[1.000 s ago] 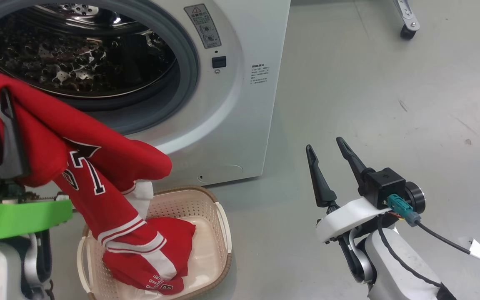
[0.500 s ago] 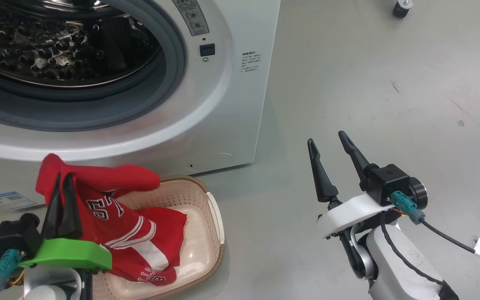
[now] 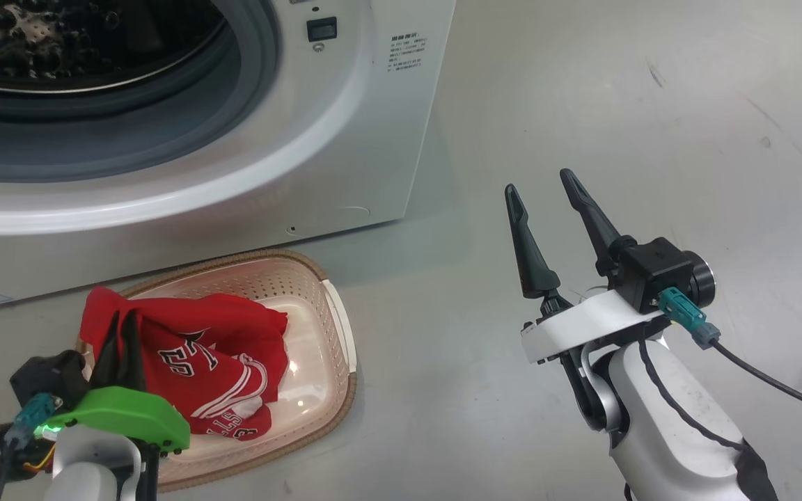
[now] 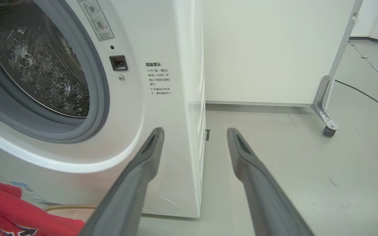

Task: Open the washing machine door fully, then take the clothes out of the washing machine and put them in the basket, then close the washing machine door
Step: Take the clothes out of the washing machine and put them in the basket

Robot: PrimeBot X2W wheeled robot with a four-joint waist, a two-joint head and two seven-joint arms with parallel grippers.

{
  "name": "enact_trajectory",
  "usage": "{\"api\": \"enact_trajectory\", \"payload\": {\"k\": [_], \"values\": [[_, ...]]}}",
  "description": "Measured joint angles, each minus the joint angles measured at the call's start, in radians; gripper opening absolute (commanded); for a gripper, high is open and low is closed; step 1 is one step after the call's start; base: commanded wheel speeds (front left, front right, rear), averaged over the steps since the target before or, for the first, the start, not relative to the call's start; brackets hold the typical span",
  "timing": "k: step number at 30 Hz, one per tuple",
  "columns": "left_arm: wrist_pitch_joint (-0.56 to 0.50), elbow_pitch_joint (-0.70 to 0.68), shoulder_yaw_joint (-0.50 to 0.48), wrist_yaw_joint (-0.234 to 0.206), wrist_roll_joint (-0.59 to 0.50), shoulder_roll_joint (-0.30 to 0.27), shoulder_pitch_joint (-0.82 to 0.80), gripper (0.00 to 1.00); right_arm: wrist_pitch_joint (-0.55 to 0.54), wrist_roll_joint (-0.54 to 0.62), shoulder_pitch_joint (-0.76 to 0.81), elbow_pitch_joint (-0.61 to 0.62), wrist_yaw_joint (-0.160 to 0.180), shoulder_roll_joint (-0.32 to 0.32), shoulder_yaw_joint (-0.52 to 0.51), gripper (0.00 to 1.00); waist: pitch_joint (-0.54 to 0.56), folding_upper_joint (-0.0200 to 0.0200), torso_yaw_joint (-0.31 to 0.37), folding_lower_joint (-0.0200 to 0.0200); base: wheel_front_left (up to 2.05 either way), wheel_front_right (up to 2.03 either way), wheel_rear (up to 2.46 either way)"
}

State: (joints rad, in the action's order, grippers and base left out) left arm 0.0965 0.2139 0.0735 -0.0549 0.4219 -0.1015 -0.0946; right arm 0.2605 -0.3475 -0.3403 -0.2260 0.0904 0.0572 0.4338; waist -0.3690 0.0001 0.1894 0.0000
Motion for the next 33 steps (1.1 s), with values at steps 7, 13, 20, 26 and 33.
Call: {"api": "enact_trajectory", "payload": {"k": [7, 13, 20, 26, 33], "values": [[0.000, 0.106, -0.004, 0.008, 0.000, -0.012, -0.108, 0.00, 0.000, -0.006, -0.046, 0.036, 0.000, 0.000, 0.016, 1.00, -0.091, 0.0000, 0.024, 0.0000, 0.00, 0.00, 0.00], [-0.003, 0.217, -0.013, 0.011, 0.000, -0.035, -0.173, 0.00, 0.000, -0.030, -0.087, 0.069, 0.005, 0.000, 0.025, 1.00, -0.170, 0.0000, 0.055, 0.0001, 0.00, 0.00, 0.00], [0.001, 0.311, -0.003, 0.035, -0.001, -0.045, -0.256, 0.00, 0.000, -0.040, -0.116, 0.088, 0.009, 0.000, 0.034, 1.00, -0.251, 0.0000, 0.098, 0.0001, 0.00, 0.00, 0.00], [0.003, 0.413, -0.001, 0.049, -0.001, -0.037, -0.311, 0.00, 0.000, -0.040, -0.133, 0.090, 0.010, 0.000, 0.033, 1.00, -0.307, 0.0000, 0.124, 0.0001, 0.00, 0.00, 0.00], [-0.014, 0.530, 0.001, 0.052, -0.001, -0.036, -0.343, 0.00, 0.000, -0.040, -0.145, 0.086, 0.017, -0.001, 0.037, 1.00, -0.329, 0.0000, 0.138, 0.0001, 0.00, 0.00, 0.00]]}}
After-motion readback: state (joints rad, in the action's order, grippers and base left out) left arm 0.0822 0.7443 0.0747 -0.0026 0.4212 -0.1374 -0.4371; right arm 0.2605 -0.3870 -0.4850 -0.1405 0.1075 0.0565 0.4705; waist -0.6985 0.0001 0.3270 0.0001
